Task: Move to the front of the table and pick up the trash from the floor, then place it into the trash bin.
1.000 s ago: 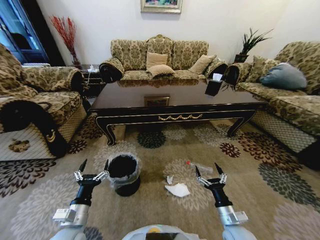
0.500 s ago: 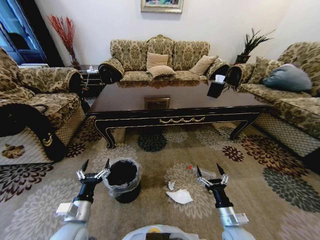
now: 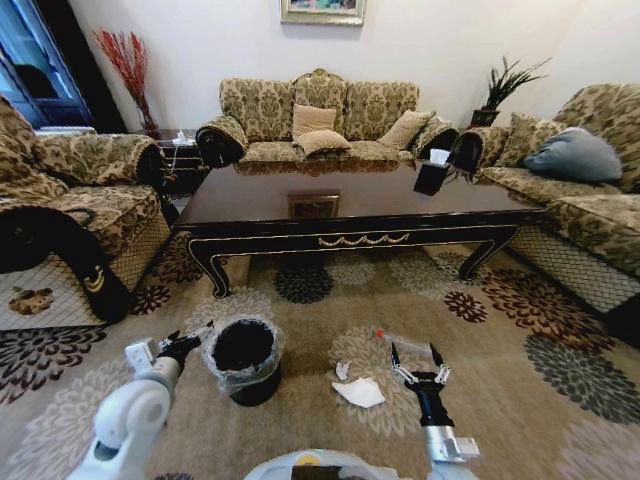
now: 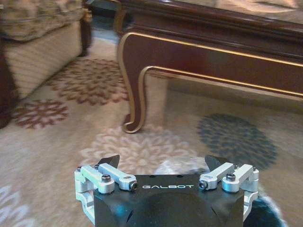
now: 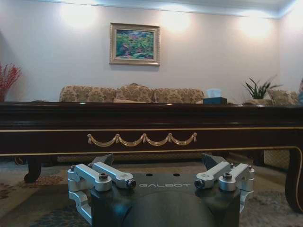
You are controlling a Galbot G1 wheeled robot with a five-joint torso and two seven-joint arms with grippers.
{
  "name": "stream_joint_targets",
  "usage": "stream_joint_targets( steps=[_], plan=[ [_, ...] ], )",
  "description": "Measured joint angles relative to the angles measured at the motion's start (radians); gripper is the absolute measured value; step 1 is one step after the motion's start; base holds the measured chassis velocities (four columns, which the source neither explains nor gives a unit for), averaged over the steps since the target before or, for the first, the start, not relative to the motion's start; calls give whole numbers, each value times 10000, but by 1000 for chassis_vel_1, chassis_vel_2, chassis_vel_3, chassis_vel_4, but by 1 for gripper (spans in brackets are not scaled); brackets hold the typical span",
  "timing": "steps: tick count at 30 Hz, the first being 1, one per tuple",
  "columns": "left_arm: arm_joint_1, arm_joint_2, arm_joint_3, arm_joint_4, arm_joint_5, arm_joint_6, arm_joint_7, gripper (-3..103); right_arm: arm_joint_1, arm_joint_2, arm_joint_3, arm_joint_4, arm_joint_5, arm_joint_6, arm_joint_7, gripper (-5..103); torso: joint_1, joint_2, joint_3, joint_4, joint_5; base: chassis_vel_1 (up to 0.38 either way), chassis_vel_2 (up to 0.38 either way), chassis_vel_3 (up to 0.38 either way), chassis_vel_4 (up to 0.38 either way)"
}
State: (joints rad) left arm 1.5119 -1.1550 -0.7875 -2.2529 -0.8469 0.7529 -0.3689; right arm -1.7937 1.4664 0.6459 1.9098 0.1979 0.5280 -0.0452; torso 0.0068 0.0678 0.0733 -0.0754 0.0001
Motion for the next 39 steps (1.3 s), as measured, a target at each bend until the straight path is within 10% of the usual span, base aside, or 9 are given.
stream_joint_targets(
  steps=[8, 21, 39],
  plan=[
    [-32, 147, 324, 402, -72, 3, 387, 100, 60, -198, 379, 186, -99, -389, 205, 100, 0, 0, 0, -4, -3, 0, 0, 0, 0],
    [170, -1448, 883, 1610, 1005, -121, 940, 100, 941, -1533, 284, 822, -419, -1745, 1242, 100, 0, 0, 0, 0, -1, 0, 0, 0, 0],
    [-316, -1754, 855, 2601, 1097, -161, 1010, 100, 1294, -1671, 53, 235, -478, -1665, 1170, 100, 0, -1, 0, -1, -1, 0, 0, 0, 0]
  ],
)
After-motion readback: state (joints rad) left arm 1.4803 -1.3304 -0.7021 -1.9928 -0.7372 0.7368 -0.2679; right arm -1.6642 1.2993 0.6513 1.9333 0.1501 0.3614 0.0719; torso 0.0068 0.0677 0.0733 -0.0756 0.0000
